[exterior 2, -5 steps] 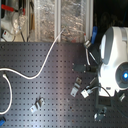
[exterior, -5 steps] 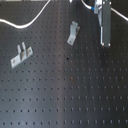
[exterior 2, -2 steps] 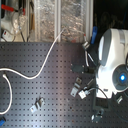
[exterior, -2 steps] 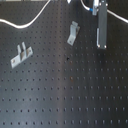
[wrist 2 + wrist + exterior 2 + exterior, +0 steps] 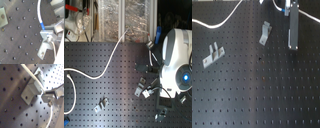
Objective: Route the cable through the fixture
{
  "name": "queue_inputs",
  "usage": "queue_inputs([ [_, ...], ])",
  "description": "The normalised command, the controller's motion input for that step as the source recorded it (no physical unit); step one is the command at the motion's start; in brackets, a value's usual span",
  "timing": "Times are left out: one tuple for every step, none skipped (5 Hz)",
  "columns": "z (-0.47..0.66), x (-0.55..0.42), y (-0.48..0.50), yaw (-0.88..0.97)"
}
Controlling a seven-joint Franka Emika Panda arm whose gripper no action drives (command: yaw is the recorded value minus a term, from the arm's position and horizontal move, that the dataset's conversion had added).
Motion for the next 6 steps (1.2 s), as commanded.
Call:
queue_inputs([
  [0.56,0.013,0.078,0.0],
  [0.83,0.025,0.176,0.0],
  [0.86,0.052,0.222,0.01],
  [0.99,0.382,0.119,0.14],
  [0.74,0.189,-0.352,0.09],
  [0.0,0.028,-0.004,-0.01],
])
